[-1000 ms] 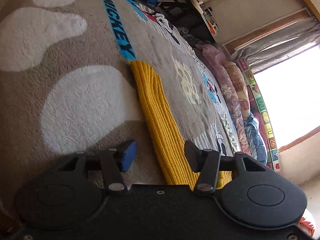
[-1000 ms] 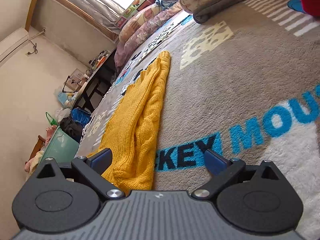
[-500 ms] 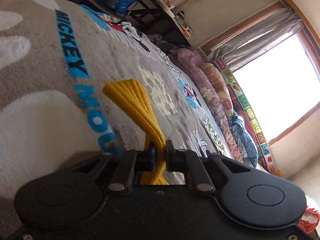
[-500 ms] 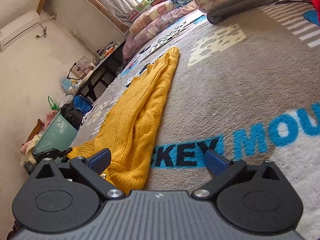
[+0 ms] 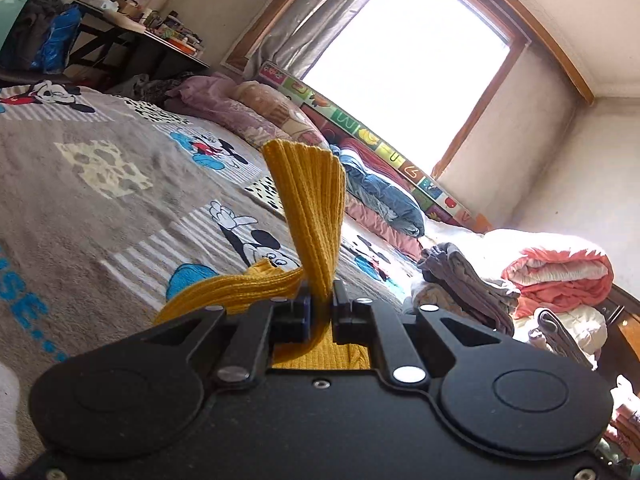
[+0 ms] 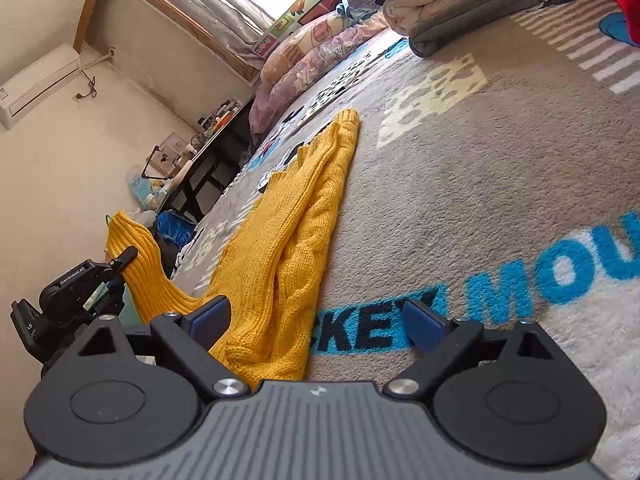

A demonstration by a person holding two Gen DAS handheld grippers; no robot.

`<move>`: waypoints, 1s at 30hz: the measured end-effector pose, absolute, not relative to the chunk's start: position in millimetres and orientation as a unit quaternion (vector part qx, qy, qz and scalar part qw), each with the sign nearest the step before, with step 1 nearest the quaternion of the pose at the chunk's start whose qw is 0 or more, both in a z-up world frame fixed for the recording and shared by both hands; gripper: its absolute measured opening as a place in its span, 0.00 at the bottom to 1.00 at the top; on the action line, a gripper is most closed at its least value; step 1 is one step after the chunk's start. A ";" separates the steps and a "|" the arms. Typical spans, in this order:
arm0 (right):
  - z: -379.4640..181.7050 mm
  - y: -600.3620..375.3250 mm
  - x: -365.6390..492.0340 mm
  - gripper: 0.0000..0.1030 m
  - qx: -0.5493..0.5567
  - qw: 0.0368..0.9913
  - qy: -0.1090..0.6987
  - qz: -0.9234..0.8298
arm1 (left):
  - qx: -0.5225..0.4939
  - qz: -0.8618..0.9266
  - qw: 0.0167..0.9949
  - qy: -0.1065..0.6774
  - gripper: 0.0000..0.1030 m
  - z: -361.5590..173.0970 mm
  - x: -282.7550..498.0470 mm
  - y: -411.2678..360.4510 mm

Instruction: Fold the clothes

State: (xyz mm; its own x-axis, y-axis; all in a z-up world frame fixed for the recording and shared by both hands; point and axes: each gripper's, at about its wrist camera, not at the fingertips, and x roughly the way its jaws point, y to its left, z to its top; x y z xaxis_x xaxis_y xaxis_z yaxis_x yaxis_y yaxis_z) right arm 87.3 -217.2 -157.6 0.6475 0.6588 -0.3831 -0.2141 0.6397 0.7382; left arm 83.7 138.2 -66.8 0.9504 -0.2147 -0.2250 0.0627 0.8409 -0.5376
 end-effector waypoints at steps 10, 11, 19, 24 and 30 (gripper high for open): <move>-151.0 -226.9 82.6 0.82 0.399 0.817 0.294 0.297 | -0.108 -0.147 0.968 0.174 0.07 -77.2 87.8 42.4; -152.0 -229.0 82.6 0.82 0.409 0.812 0.292 0.296 | -0.088 -0.150 0.969 0.177 0.07 -79.9 88.0 34.4; -154.6 -233.9 82.0 0.82 0.445 0.795 0.277 0.306 | 0.030 -0.175 0.965 0.195 0.07 -106.1 85.8 -12.0; -158.3 -233.4 84.0 0.86 0.456 0.789 0.277 0.305 | 0.078 -0.188 0.956 0.210 0.07 -119.6 83.6 -29.0; -168.3 -235.1 88.6 0.87 0.473 0.783 0.285 0.287 | 0.090 -0.237 0.941 0.226 0.40 -122.1 76.8 -27.7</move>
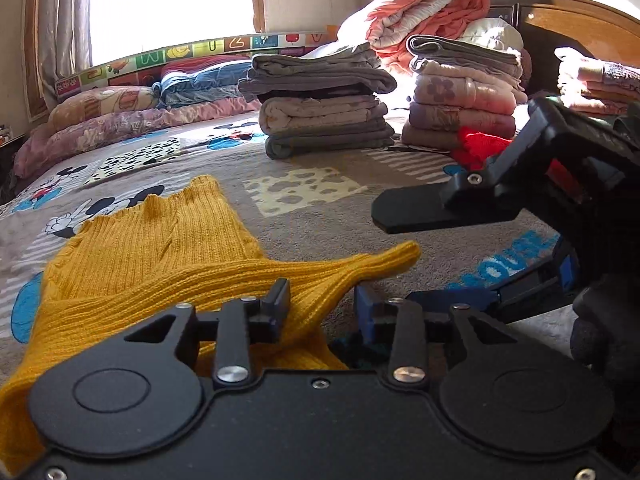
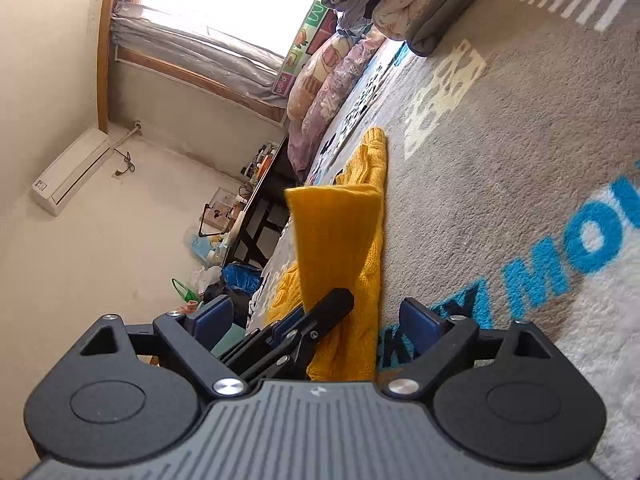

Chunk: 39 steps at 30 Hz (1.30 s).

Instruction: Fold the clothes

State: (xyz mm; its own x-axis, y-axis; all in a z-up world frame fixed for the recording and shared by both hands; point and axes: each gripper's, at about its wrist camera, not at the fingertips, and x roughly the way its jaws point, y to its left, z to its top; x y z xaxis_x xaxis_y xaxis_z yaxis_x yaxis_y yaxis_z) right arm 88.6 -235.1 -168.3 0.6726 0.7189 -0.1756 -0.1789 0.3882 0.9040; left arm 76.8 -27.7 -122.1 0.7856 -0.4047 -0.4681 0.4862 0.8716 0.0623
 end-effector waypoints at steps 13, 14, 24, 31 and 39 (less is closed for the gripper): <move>-181.2 -214.2 93.5 0.83 0.500 0.773 0.319 0.225 | -0.169 -0.074 0.967 0.175 0.39 -82.1 61.6 148.5; -181.5 -211.1 94.8 0.83 0.507 0.774 0.312 0.215 | -0.188 -0.058 0.964 0.177 0.39 -83.7 61.7 161.9; -205.1 -200.8 112.0 0.30 0.592 0.743 0.267 0.163 | -0.197 -0.068 0.951 0.228 0.38 -100.9 73.5 171.6; -184.7 -203.5 113.6 0.18 0.605 0.728 0.239 0.217 | -0.127 -0.139 0.951 0.247 0.34 -102.8 77.4 143.4; -164.3 -224.5 102.5 0.14 0.608 0.726 0.210 0.243 | -0.062 -0.183 0.937 0.292 0.32 -114.5 79.0 122.0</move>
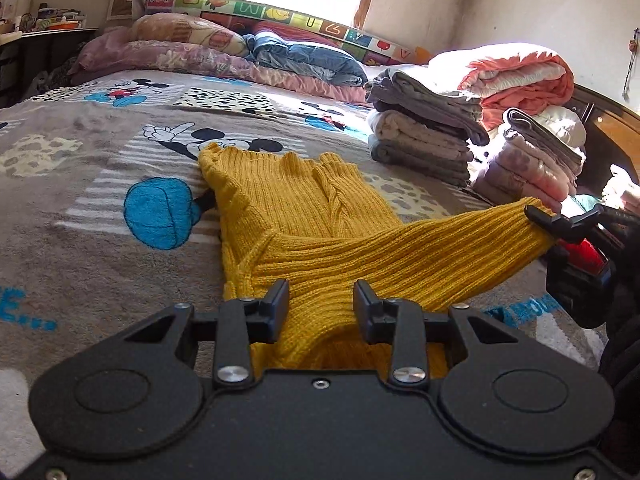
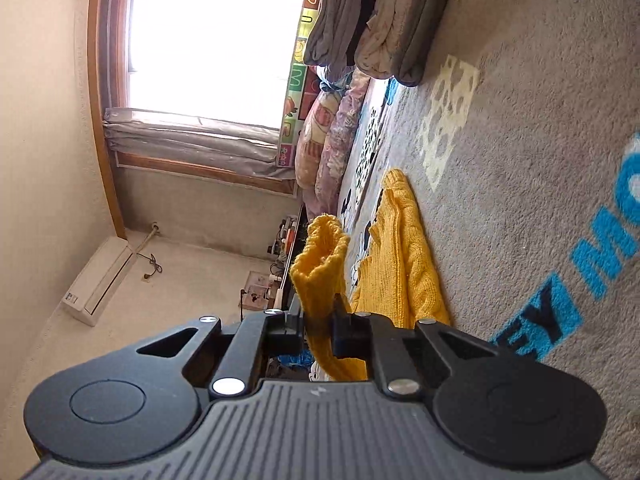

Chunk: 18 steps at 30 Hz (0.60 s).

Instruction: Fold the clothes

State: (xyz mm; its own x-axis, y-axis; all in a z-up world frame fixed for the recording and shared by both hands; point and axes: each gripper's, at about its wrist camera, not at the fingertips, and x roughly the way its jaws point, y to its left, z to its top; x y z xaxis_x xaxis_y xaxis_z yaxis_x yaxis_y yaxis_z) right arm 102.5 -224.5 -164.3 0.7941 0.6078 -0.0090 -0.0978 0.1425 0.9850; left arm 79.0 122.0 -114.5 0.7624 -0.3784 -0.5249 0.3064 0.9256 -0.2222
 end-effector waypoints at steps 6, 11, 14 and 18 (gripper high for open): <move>-181.6 -239.0 81.9 0.12 0.609 0.728 0.223 0.221 | -0.039 -0.213 0.923 0.317 0.31 -120.0 74.5 123.0; -193.3 -246.4 63.7 0.11 0.627 0.716 0.230 0.204 | -0.160 -0.173 0.935 0.265 0.31 -103.7 70.1 173.2; -186.9 -244.7 62.0 0.11 0.622 0.719 0.224 0.214 | -0.183 -0.161 0.936 0.253 0.29 -100.3 70.2 180.7; -181.6 -240.8 62.5 0.11 0.616 0.723 0.222 0.223 | -0.128 -0.188 0.933 0.278 0.29 -104.5 73.0 157.2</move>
